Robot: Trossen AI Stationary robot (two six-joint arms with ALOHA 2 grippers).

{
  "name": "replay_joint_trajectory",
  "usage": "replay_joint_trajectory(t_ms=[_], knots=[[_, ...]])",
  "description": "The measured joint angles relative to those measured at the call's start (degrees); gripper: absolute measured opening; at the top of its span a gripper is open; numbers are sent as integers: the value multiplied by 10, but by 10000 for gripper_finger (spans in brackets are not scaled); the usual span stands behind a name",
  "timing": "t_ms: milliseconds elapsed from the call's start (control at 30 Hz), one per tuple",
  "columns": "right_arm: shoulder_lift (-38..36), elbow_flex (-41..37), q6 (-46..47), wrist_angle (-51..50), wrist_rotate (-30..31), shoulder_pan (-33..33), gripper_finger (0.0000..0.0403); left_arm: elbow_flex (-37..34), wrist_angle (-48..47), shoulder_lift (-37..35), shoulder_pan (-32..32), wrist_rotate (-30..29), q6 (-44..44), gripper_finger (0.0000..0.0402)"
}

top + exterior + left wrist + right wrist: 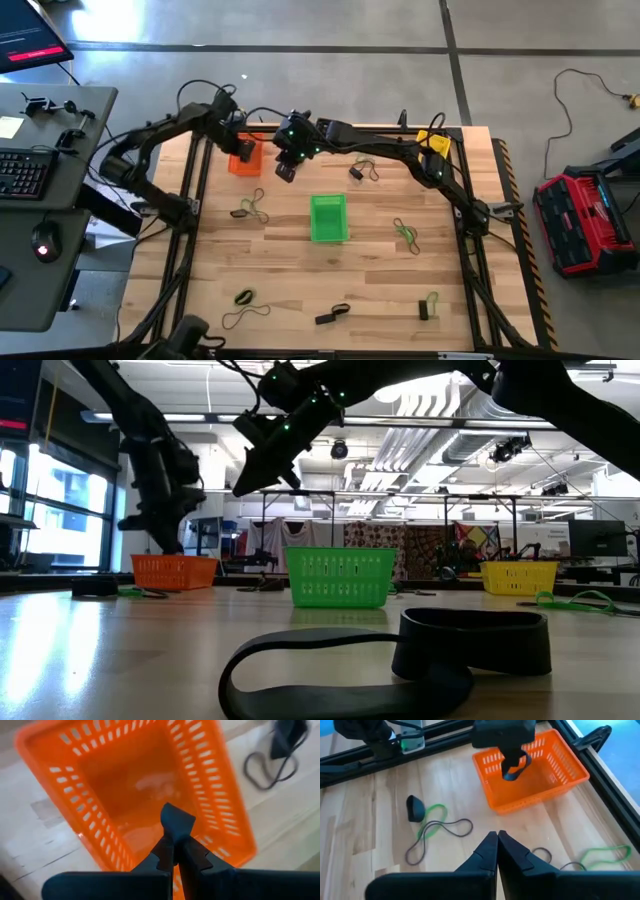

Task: Sort rubber bands into baskets
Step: Put the black rubber band into the orange bin

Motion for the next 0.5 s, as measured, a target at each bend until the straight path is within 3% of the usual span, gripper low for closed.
replay_joint_trajectory(t_ms=[500], knots=[[0,0,-10,0,-2,-9,0,1,5,47,-1,-2,38,14]])
